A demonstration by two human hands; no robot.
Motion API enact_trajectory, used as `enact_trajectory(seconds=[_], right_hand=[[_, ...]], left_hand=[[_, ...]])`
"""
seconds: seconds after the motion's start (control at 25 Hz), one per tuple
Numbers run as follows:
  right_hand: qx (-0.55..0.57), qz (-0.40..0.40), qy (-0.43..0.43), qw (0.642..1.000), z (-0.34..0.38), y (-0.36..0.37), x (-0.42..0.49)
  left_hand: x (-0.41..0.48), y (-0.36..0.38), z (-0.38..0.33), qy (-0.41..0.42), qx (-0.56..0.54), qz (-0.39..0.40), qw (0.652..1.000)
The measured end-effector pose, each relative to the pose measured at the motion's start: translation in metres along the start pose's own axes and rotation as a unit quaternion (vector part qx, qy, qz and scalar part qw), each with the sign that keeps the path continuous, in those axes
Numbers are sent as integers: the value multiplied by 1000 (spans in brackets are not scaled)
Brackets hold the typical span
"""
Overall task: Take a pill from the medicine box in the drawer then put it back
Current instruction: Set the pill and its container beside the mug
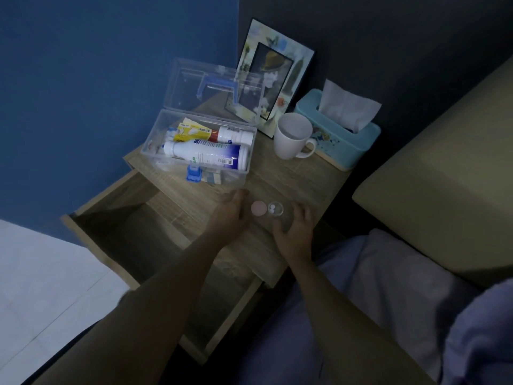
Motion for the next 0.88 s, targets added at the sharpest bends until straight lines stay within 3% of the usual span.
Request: enact_trajectory(seconds=[0.16,0.4,0.6,0.88], right_hand=[[48,-108,9,993,16,-13,24],[143,-188,135,962,25,-12,102],[189,-223,149,945,27,-3,148],[247,-198,163,934,32,15,161]], left_hand=[[-12,6,18,44,102,28,993],[-19,15,25,77,163,39,983],[-19,15,25,78,171,37,982],[-20,14,23,75,168,46,982]])
Point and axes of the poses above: each hand's wrist, its own x-axis towards the middle knuckle, its own y-axis out of the palm, z = x × y, the point moved 5 cm from there along x, towards the middle knuckle, and after that the axes turned 11 degrees about -z, right-handed, at the moved point
